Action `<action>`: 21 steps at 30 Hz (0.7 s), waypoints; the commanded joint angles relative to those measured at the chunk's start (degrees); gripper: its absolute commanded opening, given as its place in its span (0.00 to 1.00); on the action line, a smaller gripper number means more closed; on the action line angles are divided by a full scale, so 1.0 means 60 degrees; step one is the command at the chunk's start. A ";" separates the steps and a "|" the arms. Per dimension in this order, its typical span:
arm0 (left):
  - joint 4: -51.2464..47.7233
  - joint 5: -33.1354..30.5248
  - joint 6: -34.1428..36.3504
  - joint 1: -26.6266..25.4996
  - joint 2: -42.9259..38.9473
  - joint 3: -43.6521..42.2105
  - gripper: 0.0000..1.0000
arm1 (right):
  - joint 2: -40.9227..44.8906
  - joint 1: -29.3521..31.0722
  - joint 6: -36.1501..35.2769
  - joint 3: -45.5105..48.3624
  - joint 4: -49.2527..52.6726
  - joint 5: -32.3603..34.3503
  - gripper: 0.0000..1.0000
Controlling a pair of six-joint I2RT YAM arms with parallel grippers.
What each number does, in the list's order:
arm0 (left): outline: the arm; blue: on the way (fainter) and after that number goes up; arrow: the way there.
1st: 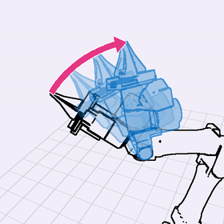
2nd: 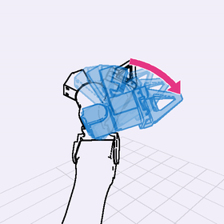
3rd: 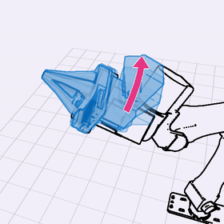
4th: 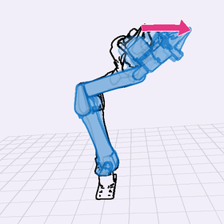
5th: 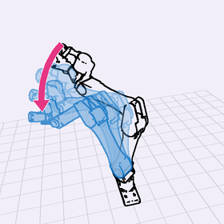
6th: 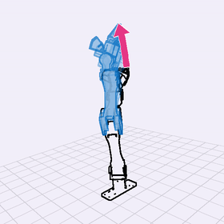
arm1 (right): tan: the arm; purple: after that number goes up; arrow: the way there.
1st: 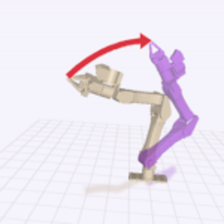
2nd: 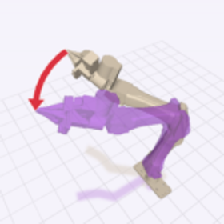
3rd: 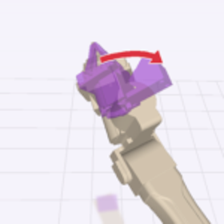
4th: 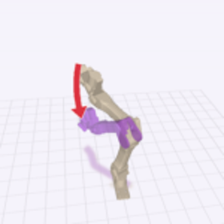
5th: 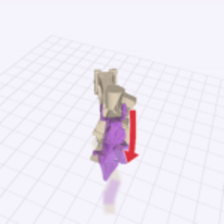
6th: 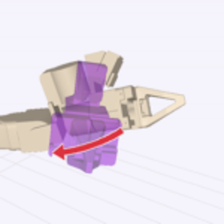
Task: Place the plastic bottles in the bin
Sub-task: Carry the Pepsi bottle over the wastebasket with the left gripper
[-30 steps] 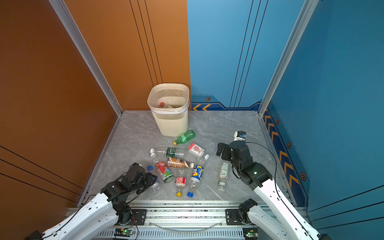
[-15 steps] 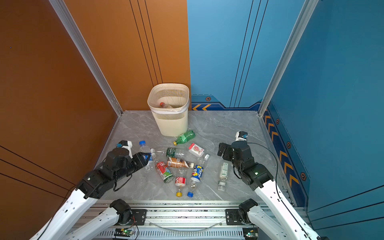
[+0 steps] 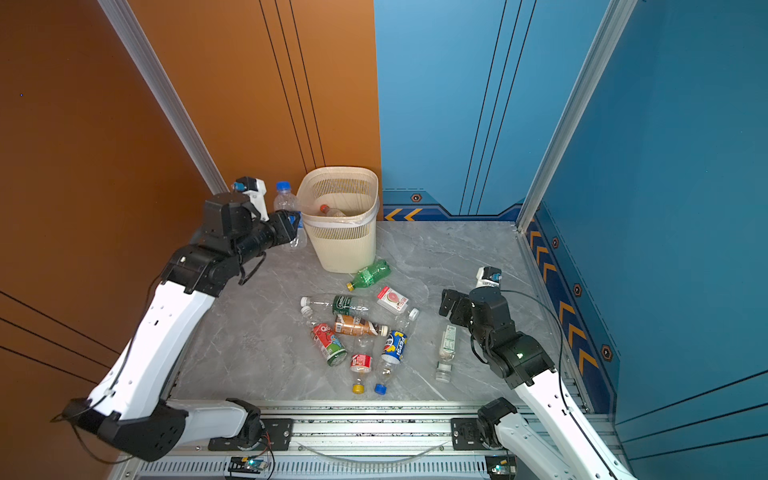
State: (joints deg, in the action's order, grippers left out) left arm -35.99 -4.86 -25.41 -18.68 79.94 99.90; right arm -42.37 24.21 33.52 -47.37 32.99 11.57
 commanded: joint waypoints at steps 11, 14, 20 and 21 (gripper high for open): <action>0.0307 0.1137 0.1202 0.0911 0.4736 0.5054 0.46 | 0.0212 -0.0204 0.0171 0.0114 0.0509 -0.0129 1.00; 0.0186 0.1206 0.1246 0.1024 0.5528 0.5831 0.46 | 0.0229 -0.0264 0.0156 0.0125 0.0522 -0.0167 1.00; -0.0091 0.1283 0.1189 0.1159 0.6576 0.6761 0.46 | 0.0259 -0.0425 0.0083 0.0117 0.0569 -0.0242 1.00; -0.0134 0.1286 0.1161 0.1165 0.6638 0.6776 0.46 | 0.0251 -0.0469 0.0064 0.0132 0.0566 -0.0298 1.00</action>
State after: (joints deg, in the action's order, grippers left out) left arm -35.29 1.56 -19.03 -12.05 118.80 138.10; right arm -41.50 22.11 33.52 -47.35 34.20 10.63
